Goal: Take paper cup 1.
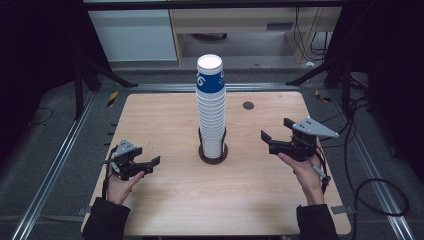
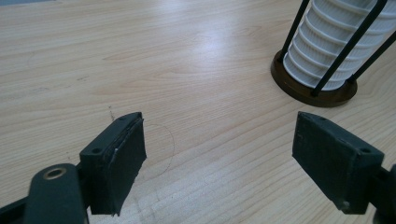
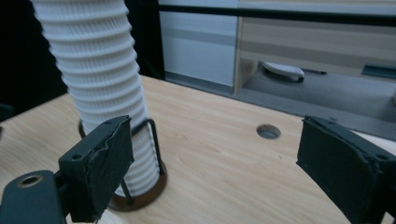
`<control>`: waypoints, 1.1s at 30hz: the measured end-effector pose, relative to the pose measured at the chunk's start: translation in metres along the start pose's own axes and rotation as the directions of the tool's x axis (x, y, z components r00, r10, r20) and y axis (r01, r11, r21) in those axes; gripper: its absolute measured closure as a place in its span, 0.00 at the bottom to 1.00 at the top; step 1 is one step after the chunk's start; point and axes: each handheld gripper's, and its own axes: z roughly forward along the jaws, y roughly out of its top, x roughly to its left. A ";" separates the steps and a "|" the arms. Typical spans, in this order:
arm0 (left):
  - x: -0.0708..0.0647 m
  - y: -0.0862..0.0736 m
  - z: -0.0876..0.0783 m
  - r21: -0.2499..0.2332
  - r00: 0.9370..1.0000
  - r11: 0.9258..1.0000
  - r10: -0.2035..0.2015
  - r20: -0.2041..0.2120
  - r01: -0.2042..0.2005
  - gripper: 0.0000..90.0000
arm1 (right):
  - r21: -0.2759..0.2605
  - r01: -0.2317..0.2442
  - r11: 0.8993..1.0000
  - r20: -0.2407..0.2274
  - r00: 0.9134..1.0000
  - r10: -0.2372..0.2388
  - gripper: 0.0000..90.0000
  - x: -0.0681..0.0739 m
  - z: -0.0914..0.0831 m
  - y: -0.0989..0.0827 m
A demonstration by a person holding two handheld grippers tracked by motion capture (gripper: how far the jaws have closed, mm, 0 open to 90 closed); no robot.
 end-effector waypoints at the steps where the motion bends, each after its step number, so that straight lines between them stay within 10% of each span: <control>1: -0.001 0.000 0.000 0.002 1.000 1.000 0.009 0.000 -0.009 0.19 | -0.007 0.005 1.000 -0.006 1.000 -0.005 0.12 0.001 0.000 0.004; 33: -0.007 -0.001 0.005 0.020 0.999 0.999 0.040 0.011 -0.040 0.18 | -0.174 0.072 0.982 -0.170 0.980 -0.102 0.09 0.064 0.035 0.112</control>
